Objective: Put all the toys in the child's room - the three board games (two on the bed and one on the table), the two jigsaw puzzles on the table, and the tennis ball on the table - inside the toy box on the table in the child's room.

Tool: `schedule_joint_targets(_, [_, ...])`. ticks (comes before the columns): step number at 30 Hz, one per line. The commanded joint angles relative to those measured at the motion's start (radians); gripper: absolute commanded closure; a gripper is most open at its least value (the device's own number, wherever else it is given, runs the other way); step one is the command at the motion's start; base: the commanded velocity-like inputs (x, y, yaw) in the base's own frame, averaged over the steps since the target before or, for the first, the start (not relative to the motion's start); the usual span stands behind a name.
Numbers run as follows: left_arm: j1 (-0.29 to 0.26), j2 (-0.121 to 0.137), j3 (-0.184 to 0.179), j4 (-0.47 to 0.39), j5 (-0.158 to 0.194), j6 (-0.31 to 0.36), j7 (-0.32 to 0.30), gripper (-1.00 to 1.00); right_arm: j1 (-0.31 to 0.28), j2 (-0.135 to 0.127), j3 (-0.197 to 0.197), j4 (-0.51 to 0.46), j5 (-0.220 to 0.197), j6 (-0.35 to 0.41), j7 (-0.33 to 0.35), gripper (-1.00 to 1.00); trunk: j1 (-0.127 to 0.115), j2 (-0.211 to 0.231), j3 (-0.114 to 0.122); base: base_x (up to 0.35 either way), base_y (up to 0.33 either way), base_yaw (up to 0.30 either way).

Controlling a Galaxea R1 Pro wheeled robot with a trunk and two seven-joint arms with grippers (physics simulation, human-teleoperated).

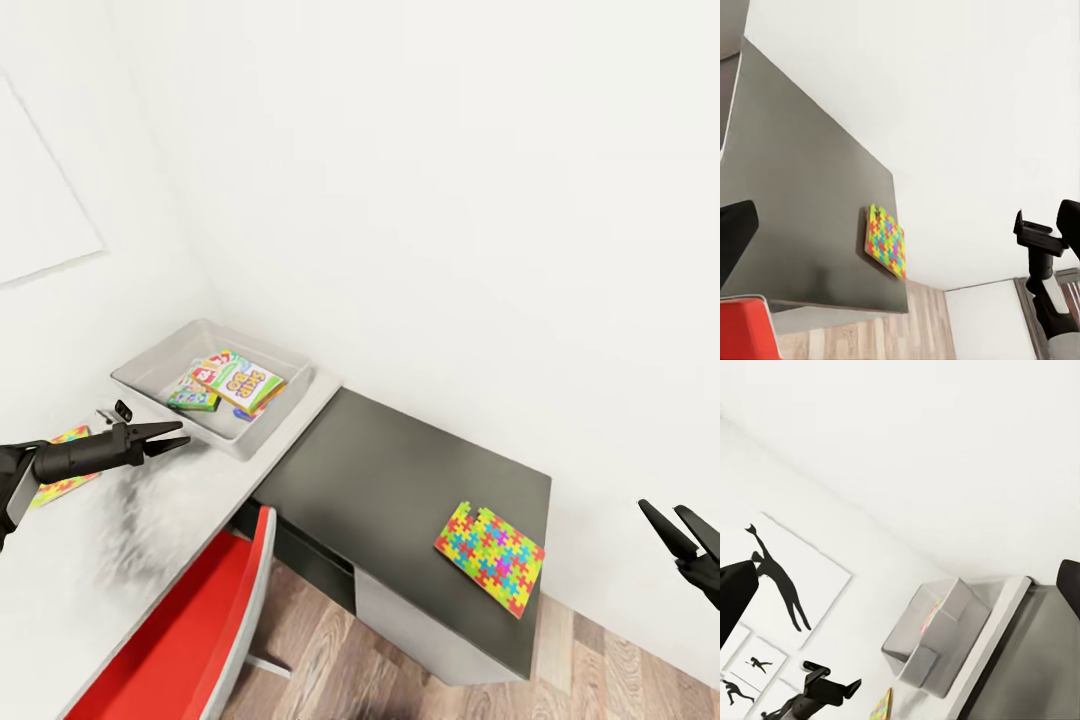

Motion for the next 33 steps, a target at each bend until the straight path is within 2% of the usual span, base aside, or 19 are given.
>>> schedule_joint_targets(1, [-0.001, 0.001, 0.000, 0.000, 0.000, 0.011, -0.004, -1.00, -0.001, 0.000, 0.000, 0.000, -0.003, 0.006, 0.000, -1.00, 0.000, -0.002, 0.000, -0.086, 0.000, -0.052])
schedule_joint_targets(25, [0.000, 0.004, -0.002, -0.001, -0.002, 0.009, -0.004, -1.00, -0.001, 0.006, 0.000, -0.001, -0.002, 0.005, -0.004, -1.00, 0.000, -0.002, 0.039, -0.007, 0.000, -0.004])
schedule_joint_targets(33, [-0.001, 0.004, -0.002, -0.001, -0.002, 0.009, -0.004, -1.00, -0.001, 0.006, -0.001, -0.001, -0.002, 0.005, -0.006, -1.00, 0.000, -0.002, 0.042, 0.000, 0.000, 0.000])
